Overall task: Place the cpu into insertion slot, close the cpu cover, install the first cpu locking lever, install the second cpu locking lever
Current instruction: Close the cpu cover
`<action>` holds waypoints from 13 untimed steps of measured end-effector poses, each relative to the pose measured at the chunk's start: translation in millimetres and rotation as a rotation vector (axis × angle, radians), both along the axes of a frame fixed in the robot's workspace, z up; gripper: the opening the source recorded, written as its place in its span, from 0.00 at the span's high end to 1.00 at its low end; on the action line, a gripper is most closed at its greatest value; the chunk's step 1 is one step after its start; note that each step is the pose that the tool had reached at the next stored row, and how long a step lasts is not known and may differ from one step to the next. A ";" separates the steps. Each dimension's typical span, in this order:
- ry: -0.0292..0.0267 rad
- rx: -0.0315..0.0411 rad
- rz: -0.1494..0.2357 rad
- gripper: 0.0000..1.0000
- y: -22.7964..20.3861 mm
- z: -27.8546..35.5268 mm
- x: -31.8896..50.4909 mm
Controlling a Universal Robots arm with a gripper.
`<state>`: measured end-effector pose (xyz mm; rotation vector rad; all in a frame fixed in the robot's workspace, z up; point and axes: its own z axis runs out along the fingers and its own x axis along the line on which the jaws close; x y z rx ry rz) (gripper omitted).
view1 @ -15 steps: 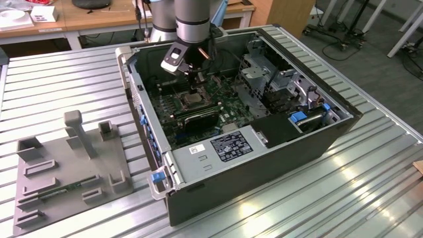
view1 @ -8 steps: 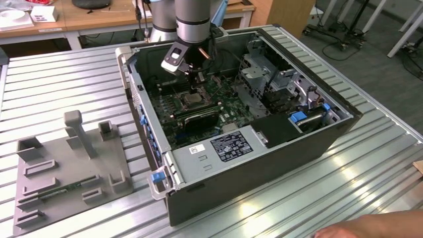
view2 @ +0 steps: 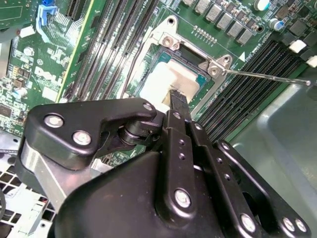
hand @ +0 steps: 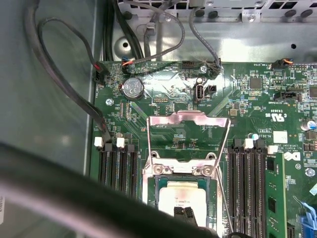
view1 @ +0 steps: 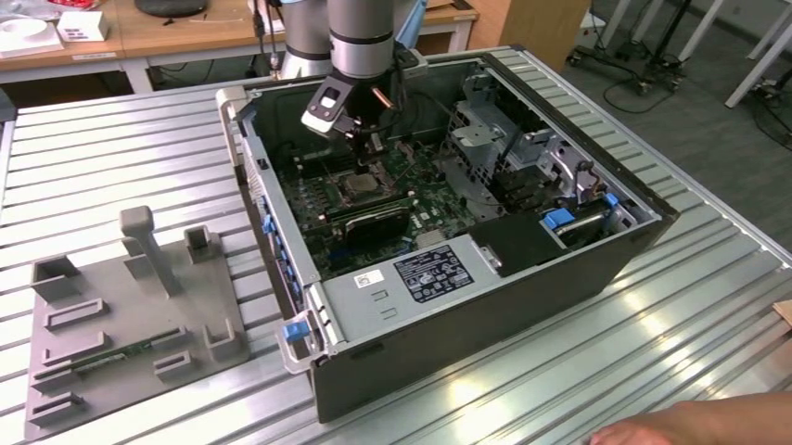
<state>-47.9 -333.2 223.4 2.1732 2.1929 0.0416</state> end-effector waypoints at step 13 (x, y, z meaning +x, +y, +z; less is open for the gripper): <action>0.0000 0.0000 0.000 0.90 0.0 12.6 0.0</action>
